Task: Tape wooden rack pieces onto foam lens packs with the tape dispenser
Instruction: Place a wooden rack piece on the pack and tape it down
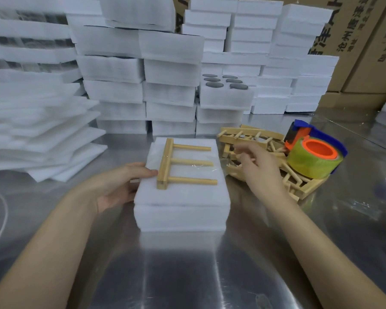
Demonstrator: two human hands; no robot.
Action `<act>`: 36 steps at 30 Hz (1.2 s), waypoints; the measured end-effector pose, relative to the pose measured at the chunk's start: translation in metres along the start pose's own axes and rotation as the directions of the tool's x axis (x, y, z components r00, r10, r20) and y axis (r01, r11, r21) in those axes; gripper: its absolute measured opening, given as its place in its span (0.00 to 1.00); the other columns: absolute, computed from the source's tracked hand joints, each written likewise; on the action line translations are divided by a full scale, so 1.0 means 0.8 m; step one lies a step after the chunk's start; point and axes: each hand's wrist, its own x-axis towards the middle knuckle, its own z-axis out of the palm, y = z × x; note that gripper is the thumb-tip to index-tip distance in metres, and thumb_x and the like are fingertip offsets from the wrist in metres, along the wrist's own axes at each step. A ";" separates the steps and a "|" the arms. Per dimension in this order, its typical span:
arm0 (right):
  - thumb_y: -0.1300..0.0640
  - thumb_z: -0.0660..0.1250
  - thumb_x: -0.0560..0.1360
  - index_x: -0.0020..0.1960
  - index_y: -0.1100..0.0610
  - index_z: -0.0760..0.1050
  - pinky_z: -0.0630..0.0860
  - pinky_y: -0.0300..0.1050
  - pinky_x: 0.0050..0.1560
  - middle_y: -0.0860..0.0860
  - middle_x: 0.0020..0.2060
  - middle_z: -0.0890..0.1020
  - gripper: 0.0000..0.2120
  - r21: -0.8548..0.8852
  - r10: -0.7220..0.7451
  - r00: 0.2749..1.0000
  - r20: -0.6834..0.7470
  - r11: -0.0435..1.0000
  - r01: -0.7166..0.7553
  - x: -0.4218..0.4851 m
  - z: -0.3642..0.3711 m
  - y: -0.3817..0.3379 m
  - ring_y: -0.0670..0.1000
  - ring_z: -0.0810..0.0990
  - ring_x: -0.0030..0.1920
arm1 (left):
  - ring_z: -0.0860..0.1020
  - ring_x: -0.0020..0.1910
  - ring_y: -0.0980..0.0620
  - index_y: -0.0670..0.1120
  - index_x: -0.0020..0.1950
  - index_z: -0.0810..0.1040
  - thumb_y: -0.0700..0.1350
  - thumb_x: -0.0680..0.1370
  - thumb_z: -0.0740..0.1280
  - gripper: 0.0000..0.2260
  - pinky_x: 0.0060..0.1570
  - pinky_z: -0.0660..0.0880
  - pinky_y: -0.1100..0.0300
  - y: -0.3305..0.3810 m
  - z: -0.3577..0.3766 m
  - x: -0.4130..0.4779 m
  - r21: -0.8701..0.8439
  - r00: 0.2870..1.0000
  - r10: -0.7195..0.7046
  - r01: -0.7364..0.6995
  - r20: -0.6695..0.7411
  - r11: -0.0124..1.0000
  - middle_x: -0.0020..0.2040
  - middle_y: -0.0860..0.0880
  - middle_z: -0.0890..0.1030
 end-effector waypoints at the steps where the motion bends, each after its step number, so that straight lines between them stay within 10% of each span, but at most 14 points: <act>1: 0.65 0.57 0.79 0.61 0.54 0.77 0.70 0.23 0.44 0.45 0.51 0.80 0.16 0.086 0.024 0.999 0.040 0.996 -0.027 -0.002 0.005 -0.005 0.35 0.75 0.45 | 0.84 0.47 0.51 0.45 0.54 0.81 0.45 0.66 0.71 0.17 0.49 0.76 0.55 0.000 -0.004 -0.001 -0.022 1.000 -0.003 0.003 -0.006 1.000 0.50 0.46 0.85; 9: 0.65 0.57 0.80 0.61 0.54 0.76 0.68 0.22 0.47 0.41 0.49 0.79 0.15 0.153 0.054 0.991 0.121 0.986 -0.072 -0.009 0.020 -0.018 0.34 0.75 0.49 | 0.82 0.52 0.49 0.42 0.59 0.79 0.59 0.75 0.62 0.23 0.46 0.78 0.58 -0.001 -0.019 0.001 -0.047 0.999 -0.014 0.012 -0.048 0.999 0.55 0.43 0.82; 14: 0.62 0.61 0.80 0.61 0.55 0.77 0.67 0.32 0.58 0.48 0.56 0.76 0.12 0.040 -0.179 0.982 0.063 0.983 0.177 -0.018 0.022 -0.023 0.45 0.72 0.60 | 0.80 0.48 0.48 0.37 0.57 0.79 0.38 0.80 0.62 0.09 0.46 0.79 0.59 -0.008 -0.009 0.012 0.074 0.963 0.053 -0.035 -0.263 0.997 0.55 0.39 0.82; 20: 0.52 0.70 0.76 0.53 0.53 0.83 0.67 0.37 0.63 0.43 0.55 0.79 0.08 0.087 -0.332 0.889 0.316 0.943 0.321 -0.024 0.030 -0.038 0.40 0.74 0.59 | 0.79 0.30 0.58 0.43 0.46 0.81 0.38 0.77 0.67 0.04 0.25 0.73 0.69 -0.019 0.002 0.023 0.301 0.884 0.218 -0.093 -0.413 0.949 0.38 0.48 0.83; 24: 0.47 0.70 0.73 0.47 0.47 0.83 0.64 0.28 0.60 0.39 0.56 0.77 0.06 0.124 -0.289 0.853 0.435 0.957 0.261 -0.019 0.023 -0.037 0.36 0.73 0.60 | 0.75 0.26 0.61 0.45 0.38 0.79 0.36 0.77 0.66 0.09 0.23 0.69 0.71 -0.021 0.004 0.027 0.360 0.856 0.284 -0.126 -0.431 0.925 0.32 0.51 0.80; 36: 0.45 0.67 0.71 0.44 0.47 0.82 0.66 0.47 0.67 0.41 0.55 0.79 0.09 0.146 -0.375 0.818 0.437 0.927 0.347 -0.021 0.020 -0.039 0.42 0.72 0.64 | 0.72 0.31 0.55 0.46 0.36 0.72 0.45 0.79 0.61 0.12 0.31 0.66 0.62 -0.018 -0.005 0.023 0.546 0.885 0.304 -0.070 -0.351 0.835 0.30 0.55 0.76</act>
